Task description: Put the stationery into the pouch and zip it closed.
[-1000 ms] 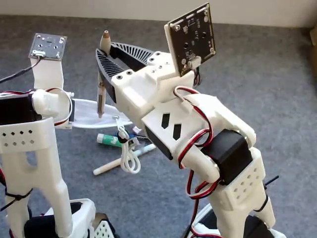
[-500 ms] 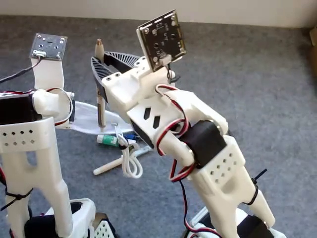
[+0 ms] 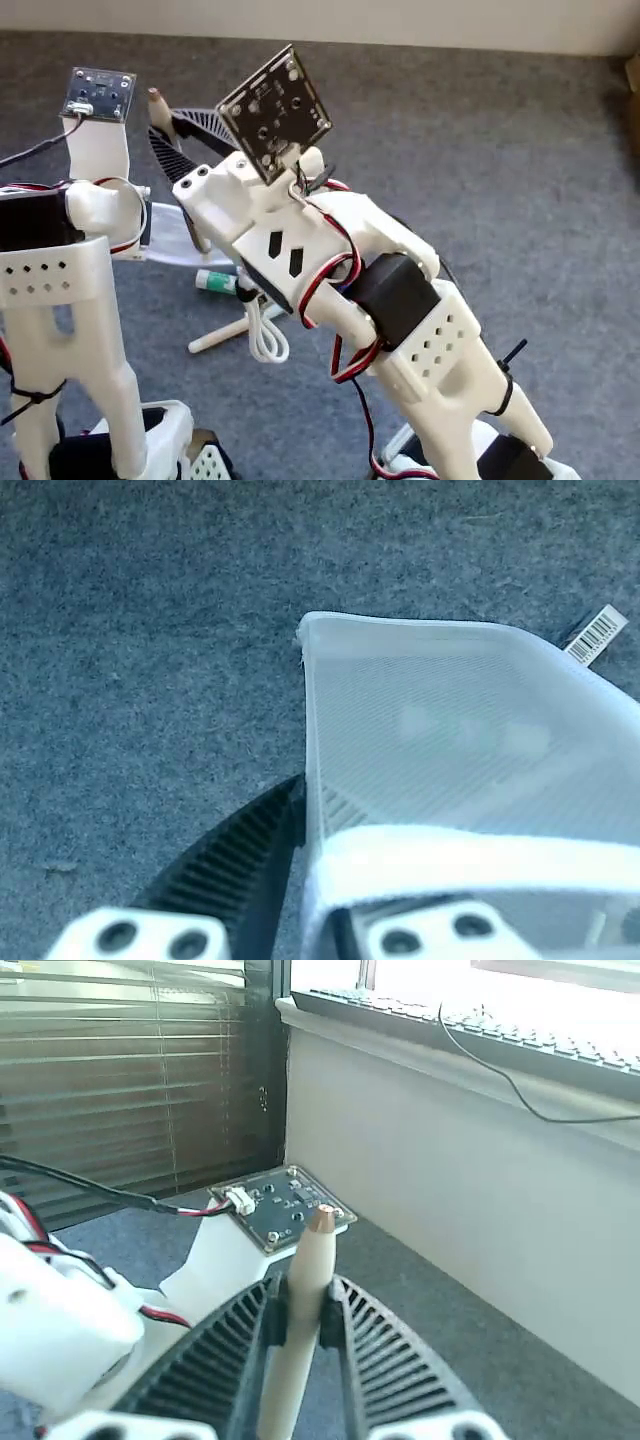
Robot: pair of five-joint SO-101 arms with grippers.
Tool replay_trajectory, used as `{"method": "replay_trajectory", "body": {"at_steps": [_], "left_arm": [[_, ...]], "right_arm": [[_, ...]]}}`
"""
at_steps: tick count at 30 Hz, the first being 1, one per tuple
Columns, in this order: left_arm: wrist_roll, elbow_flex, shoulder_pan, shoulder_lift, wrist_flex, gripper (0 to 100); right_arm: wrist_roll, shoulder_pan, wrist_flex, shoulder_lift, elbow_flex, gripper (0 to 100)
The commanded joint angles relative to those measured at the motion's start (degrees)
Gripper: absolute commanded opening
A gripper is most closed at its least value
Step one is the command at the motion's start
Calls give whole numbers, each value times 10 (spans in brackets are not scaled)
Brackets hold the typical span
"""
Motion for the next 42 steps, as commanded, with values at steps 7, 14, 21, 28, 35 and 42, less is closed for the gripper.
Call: {"method": "replay_trajectory", "body": {"at_steps": [7, 14, 21, 28, 35, 42], "left_arm": [[1, -17, -3, 0, 3, 7], [1, -17, 0, 0, 3, 7], [1, -17, -3, 0, 3, 7], [7, -17, 0, 0, 3, 7], [19, -17, 0, 0, 3, 8], [19, -17, 0, 0, 4, 7]], "right_arm": [[24, -7, -63, -10, 45, 5], [24, -3, -112, -10, 49, 5], [24, -6, -144, -29, 50, 5], [21, -4, -144, -99, 83, 5], [24, -13, -304, -213, 290, 5], [25, -14, -478, -266, 456, 5]]}}
